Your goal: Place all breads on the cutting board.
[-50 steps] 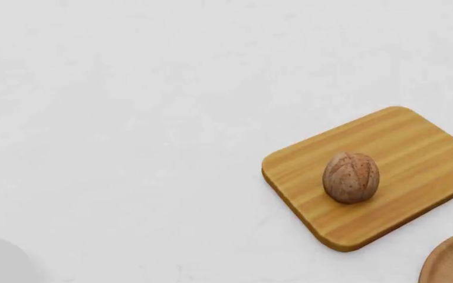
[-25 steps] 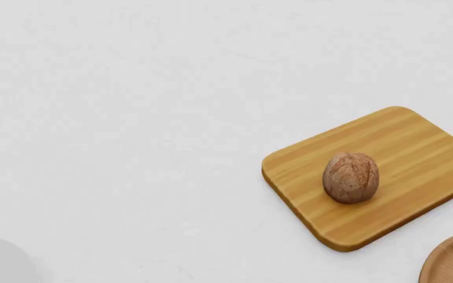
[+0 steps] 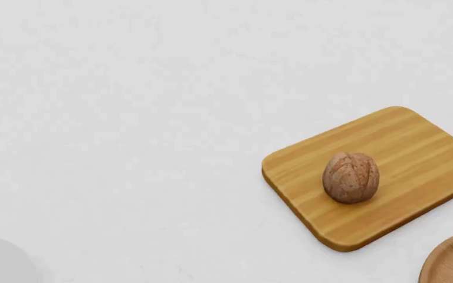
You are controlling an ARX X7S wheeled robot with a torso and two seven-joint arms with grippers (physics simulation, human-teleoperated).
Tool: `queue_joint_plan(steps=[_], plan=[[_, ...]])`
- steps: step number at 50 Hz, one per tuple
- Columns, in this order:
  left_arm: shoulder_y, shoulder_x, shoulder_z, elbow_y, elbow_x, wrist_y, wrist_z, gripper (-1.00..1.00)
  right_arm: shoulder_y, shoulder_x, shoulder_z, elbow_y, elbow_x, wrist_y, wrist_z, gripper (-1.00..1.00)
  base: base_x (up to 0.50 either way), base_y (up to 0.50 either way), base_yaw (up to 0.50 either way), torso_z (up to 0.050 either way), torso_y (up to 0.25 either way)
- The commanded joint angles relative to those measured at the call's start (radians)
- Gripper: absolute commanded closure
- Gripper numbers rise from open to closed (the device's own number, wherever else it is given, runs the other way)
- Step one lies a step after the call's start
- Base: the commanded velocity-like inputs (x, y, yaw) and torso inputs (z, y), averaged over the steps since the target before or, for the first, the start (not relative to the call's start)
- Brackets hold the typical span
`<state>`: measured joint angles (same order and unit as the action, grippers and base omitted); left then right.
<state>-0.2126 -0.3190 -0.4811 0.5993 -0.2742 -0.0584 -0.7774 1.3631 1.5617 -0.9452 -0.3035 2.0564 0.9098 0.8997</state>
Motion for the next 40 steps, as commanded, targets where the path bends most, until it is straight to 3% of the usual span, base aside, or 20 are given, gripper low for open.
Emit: queue_joint_plan(steps=[1, 19, 40], plan=[[0.003, -0.001, 0.003, 0.017, 0.001, -0.013, -0.009, -1.0, -0.065, -0.033, -0.054, 0.058, -0.09, -0.066, -0.065, -1.0, 0.0, 0.0, 0.0, 0.0, 0.0], [-0.003, 0.002, 0.0, -0.085, 0.005, 0.079, 0.023, -1.0, -0.115, -0.111, -0.088, 0.152, -0.162, -0.09, -0.091, -1.0, 0.0, 0.0, 0.0, 0.0, 0.0], [0.001, -0.001, 0.005, -0.063, 0.007, 0.064, 0.012, -1.0, -0.147, -0.192, -0.117, 0.231, -0.216, -0.101, -0.111, -1.0, 0.0, 0.0, 0.0, 0.0, 0.0]])
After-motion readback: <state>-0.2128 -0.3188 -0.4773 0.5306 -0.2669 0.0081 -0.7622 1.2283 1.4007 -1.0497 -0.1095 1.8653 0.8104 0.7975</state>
